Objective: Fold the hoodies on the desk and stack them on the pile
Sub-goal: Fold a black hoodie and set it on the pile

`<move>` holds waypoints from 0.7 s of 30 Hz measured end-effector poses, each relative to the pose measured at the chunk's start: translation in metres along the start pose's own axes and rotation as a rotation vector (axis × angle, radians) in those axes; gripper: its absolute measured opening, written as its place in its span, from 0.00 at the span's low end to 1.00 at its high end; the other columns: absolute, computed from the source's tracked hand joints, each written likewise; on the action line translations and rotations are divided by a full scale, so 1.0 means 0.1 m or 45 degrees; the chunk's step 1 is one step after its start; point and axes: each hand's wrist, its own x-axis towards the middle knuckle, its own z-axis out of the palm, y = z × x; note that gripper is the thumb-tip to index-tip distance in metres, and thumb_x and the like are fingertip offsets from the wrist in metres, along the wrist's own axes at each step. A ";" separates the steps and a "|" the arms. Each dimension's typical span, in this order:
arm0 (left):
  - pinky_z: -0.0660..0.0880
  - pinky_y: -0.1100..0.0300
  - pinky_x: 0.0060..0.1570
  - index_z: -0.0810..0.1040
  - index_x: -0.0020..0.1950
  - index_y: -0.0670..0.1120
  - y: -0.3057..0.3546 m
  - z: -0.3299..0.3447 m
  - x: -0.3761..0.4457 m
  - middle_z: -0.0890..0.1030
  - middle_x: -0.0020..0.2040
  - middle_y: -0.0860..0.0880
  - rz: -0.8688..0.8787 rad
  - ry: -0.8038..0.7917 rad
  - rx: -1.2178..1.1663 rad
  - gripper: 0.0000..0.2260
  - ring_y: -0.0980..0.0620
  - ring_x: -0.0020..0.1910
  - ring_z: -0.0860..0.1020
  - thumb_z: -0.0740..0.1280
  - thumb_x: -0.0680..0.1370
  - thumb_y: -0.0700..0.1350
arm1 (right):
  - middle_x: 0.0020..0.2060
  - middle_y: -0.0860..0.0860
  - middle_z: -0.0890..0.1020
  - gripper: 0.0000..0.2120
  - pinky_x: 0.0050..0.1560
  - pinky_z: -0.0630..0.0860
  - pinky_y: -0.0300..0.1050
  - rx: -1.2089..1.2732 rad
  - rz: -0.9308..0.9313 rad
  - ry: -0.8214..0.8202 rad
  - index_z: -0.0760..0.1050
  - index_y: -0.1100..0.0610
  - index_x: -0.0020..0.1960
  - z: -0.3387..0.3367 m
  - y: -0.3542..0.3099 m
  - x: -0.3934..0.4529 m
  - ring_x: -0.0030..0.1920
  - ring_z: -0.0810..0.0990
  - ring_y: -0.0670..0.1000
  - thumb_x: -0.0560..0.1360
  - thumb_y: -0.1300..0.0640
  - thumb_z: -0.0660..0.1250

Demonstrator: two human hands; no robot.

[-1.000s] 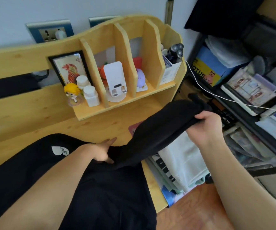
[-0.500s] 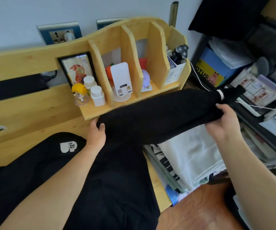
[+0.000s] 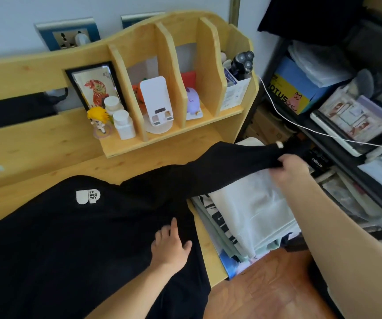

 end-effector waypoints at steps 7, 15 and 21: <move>0.52 0.49 0.80 0.59 0.82 0.59 -0.01 -0.21 -0.10 0.49 0.84 0.57 0.112 -0.428 -0.484 0.28 0.53 0.83 0.43 0.62 0.82 0.56 | 0.74 0.60 0.68 0.23 0.63 0.71 0.55 -0.899 -0.284 0.246 0.63 0.59 0.75 -0.05 0.01 -0.41 0.70 0.70 0.62 0.81 0.63 0.59; 0.51 0.53 0.79 0.55 0.83 0.56 -1.64 -0.10 -1.26 0.53 0.84 0.47 -0.564 0.419 -0.198 0.27 0.44 0.82 0.50 0.59 0.85 0.54 | 0.75 0.53 0.65 0.23 0.76 0.63 0.48 -1.664 -1.432 -1.301 0.68 0.56 0.75 0.20 2.19 -1.87 0.76 0.61 0.52 0.81 0.60 0.63; 0.53 0.45 0.79 0.50 0.83 0.61 -2.71 0.31 -2.19 0.39 0.83 0.54 -0.644 -0.209 -0.359 0.33 0.41 0.82 0.43 0.62 0.82 0.62 | 0.79 0.50 0.30 0.32 0.79 0.47 0.61 -2.871 -0.967 -1.367 0.33 0.45 0.81 -0.02 3.05 -1.50 0.80 0.33 0.58 0.86 0.47 0.49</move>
